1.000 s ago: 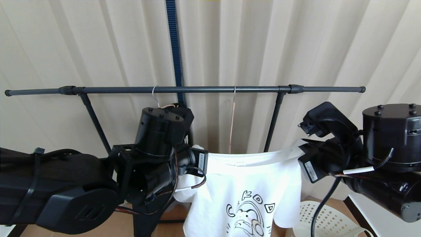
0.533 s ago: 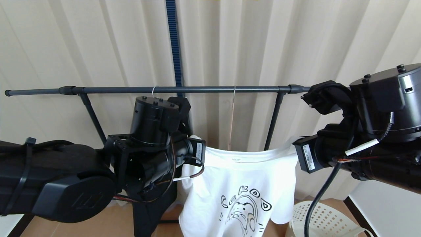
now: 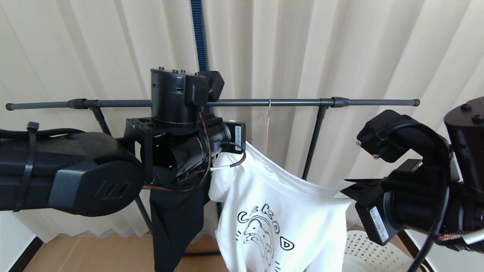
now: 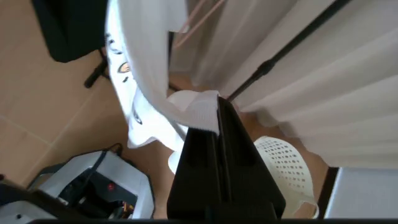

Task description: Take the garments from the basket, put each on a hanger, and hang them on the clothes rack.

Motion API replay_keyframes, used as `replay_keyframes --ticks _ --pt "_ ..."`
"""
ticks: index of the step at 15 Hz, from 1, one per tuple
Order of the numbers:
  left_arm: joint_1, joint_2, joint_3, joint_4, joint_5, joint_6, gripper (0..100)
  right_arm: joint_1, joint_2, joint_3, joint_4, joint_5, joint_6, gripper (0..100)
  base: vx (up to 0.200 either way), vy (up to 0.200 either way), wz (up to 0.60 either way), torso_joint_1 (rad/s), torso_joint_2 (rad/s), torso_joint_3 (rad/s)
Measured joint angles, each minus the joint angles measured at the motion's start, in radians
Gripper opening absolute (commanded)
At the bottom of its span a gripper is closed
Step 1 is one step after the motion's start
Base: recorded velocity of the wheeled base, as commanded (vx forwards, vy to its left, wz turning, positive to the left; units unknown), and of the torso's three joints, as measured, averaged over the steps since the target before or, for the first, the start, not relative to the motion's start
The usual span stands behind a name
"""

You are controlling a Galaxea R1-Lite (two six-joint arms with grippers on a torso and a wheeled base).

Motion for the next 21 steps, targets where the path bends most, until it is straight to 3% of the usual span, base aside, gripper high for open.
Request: replay_keyframes --ticks 3,7,10,14,18,21 --pt "-0.002 0.041 -0.091 0.0 -0.023 0.002 0 0.102 0.002 -0.004 -0.008 0.044 0.079 0 0.0 0.0 0.0 0.0 0.0 0.0" --pt "-0.018 0.078 -0.149 -0.001 -0.097 0.001 0 0.163 0.06 -0.068 -0.1 0.089 0.281 0 0.0 0.0 0.0 0.0 0.0 0.0" --pt "-0.023 0.091 -0.162 -0.001 -0.123 0.001 0 0.17 0.09 -0.089 -0.144 0.103 0.314 0 0.0 0.0 0.0 0.0 0.0 0.0" --pt "-0.015 0.09 -0.162 0.025 -0.122 0.0 0 0.164 0.086 -0.084 -0.094 0.104 0.266 0 0.0 0.0 0.0 0.0 0.0 0.0" --pt "0.023 0.013 -0.15 0.234 -0.123 0.004 0 0.027 0.029 -0.02 -0.02 0.096 0.053 0 0.0 0.0 0.0 0.0 0.0 0.0" --pt "0.04 -0.077 -0.085 0.396 -0.125 0.05 0 -0.089 0.039 -0.007 -0.075 0.081 0.033 0 0.0 0.0 0.0 0.0 0.0 0.0"
